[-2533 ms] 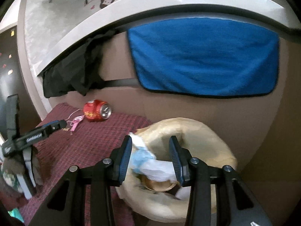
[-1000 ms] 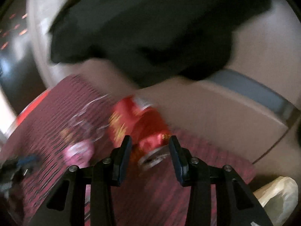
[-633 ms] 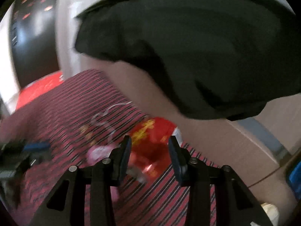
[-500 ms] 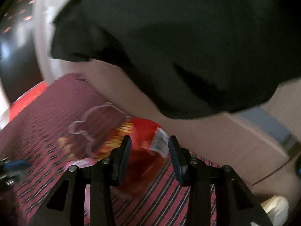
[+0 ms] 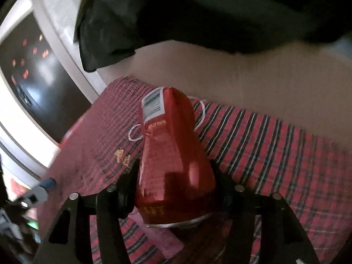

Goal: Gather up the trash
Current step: 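Grasp the red can with the right tool while the left tool grasps the pink toy, then carry the red can and pink toy over the bin and open both tools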

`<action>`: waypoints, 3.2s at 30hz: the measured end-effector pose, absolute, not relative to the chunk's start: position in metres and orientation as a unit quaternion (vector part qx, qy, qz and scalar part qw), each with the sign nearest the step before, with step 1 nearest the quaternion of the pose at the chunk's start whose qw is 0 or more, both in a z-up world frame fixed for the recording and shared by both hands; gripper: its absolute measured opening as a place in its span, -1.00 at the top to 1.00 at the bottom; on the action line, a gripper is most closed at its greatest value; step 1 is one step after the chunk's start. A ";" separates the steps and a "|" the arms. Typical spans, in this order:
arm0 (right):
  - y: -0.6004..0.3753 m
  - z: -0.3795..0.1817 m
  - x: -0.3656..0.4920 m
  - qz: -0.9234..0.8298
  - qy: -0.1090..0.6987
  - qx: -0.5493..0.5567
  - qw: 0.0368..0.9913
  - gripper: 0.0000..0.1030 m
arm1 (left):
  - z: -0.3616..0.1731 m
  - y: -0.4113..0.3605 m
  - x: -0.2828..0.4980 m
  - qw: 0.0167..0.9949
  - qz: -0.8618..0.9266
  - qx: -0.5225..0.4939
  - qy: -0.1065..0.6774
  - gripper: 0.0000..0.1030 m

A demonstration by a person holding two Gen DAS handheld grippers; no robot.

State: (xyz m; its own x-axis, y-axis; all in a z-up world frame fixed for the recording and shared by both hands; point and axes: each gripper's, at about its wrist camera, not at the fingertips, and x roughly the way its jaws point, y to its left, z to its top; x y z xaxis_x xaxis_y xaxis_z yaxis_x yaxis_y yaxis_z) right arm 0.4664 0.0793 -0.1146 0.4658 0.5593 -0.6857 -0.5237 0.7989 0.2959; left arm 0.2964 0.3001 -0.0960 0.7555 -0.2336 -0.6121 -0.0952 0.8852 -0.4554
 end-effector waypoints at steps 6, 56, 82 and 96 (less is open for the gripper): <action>0.031 -0.089 0.440 0.292 0.363 0.022 0.885 -0.04 | -0.107 0.279 0.307 0.891 -0.060 -0.247 0.377 0.15; -0.097 -0.011 0.276 0.244 0.239 0.000 0.940 -0.05 | 0.001 0.115 0.246 0.976 -0.008 -0.048 0.212 0.73; -0.263 0.014 0.244 0.077 0.183 0.037 0.979 -0.05 | 0.014 -0.081 0.250 0.972 -0.167 0.011 0.167 0.73; -0.274 -0.016 0.267 0.070 0.207 0.049 0.974 -0.05 | -0.019 -0.089 0.277 0.961 -0.178 0.001 0.212 0.73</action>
